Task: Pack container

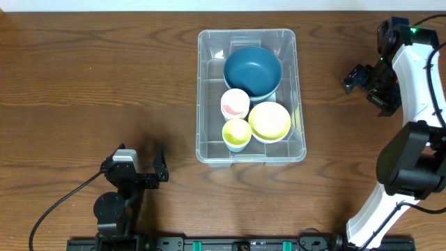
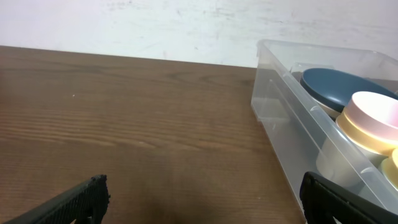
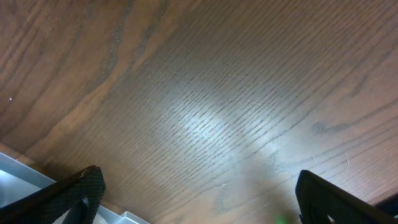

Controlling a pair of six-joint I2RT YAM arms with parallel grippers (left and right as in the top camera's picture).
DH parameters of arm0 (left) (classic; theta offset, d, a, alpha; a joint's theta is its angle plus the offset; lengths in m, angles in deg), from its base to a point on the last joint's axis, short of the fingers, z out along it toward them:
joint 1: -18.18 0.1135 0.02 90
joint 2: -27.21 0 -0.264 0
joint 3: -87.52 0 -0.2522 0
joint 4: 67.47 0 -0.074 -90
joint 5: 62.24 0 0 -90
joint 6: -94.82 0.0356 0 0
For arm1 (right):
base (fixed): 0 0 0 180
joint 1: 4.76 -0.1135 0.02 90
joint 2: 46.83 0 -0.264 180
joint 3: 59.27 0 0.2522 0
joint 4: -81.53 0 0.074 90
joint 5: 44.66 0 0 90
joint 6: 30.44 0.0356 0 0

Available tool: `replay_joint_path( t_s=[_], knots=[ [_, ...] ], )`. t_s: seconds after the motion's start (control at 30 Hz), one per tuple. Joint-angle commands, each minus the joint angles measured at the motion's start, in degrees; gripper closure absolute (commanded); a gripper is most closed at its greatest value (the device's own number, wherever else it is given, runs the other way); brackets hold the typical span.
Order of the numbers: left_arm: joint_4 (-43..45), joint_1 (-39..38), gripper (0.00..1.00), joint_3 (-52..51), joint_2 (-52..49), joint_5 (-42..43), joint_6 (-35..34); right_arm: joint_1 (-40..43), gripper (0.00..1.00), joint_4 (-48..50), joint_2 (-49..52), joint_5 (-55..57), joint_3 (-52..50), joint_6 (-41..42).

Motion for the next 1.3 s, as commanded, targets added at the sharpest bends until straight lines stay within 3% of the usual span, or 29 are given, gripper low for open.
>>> replay_joint_path(
  t_s=[0.0,1.27],
  knots=[
    [-0.33,0.42,0.02,-1.57,0.50,0.55,0.96,-0.17,0.01,-0.04,-0.92,0.24,0.24,1.01],
    [-0.31,0.42,0.02,-1.57,0.35,0.55,0.96,-1.11,0.01,-0.04,-1.57,0.24,0.24,1.01]
  ],
)
